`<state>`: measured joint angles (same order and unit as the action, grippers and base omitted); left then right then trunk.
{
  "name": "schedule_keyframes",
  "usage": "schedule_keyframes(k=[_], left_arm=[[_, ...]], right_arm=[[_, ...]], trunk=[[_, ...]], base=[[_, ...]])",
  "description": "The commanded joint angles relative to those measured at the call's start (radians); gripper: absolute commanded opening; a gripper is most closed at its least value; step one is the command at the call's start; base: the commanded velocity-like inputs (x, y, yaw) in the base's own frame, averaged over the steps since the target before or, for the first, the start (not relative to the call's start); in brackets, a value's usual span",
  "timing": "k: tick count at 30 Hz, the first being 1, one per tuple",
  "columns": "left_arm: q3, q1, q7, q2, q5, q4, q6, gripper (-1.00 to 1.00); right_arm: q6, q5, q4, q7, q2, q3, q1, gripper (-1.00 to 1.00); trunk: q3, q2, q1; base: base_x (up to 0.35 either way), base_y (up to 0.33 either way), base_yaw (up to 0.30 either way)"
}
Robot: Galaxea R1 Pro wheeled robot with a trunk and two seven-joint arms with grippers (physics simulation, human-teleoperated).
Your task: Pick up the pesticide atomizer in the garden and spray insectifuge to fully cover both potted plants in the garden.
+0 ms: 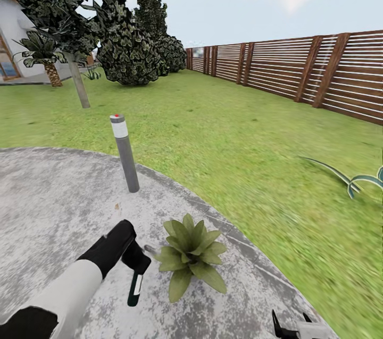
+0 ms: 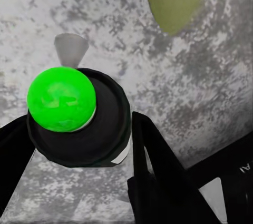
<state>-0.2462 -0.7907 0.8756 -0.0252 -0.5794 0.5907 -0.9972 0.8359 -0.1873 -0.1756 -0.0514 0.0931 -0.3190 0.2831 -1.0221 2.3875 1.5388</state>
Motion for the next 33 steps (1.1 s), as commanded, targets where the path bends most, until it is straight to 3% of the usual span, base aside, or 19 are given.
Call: schedule_keyframes(k=[1,9,22,24,29,33], left_arm=[[-0.02,-0.002,0.017,0.002,-0.011,-0.001,-0.004,-1.0],[-0.038,-0.002,0.023,0.002,-0.01,-0.011,-0.009,-1.0],[-0.038,-0.005,0.023,0.004,-0.011,-0.012,-0.009,-1.0],[-0.038,-0.025,0.023,0.011,-0.014,-0.008,-0.01,-1.0],[-0.038,-0.134,0.024,0.031,-0.021,-0.061,-0.021,-1.0],[-0.041,-0.144,0.024,0.027,-0.024,-0.123,-0.02,-1.0]], right_arm=[[0.003,-0.006,0.001,-0.005,-0.001,-0.008,0.001,1.0],[0.003,-0.006,0.001,-0.005,0.0,-0.009,0.001,1.0],[0.002,-0.006,0.002,-0.005,0.0,-0.008,0.001,1.0],[0.003,-0.006,0.002,-0.005,0.0,-0.008,0.001,1.0],[0.003,-0.006,0.002,-0.005,0.0,-0.008,0.001,1.0],[0.002,-0.006,0.002,-0.005,0.0,-0.008,0.001,1.0]], trunk=[[-0.001,0.0,0.0],[-0.001,0.0,0.0],[-0.001,0.0,0.0],[-0.001,0.0,0.0],[-0.001,0.0,0.0],[-0.001,0.0,0.0]], base=[[0.0,0.0,-0.137],[0.0,0.0,-0.262],[-0.145,0.0,-0.016],[-0.009,0.0,0.0],[-0.001,0.0,0.0],[0.0,0.0,0.0]])
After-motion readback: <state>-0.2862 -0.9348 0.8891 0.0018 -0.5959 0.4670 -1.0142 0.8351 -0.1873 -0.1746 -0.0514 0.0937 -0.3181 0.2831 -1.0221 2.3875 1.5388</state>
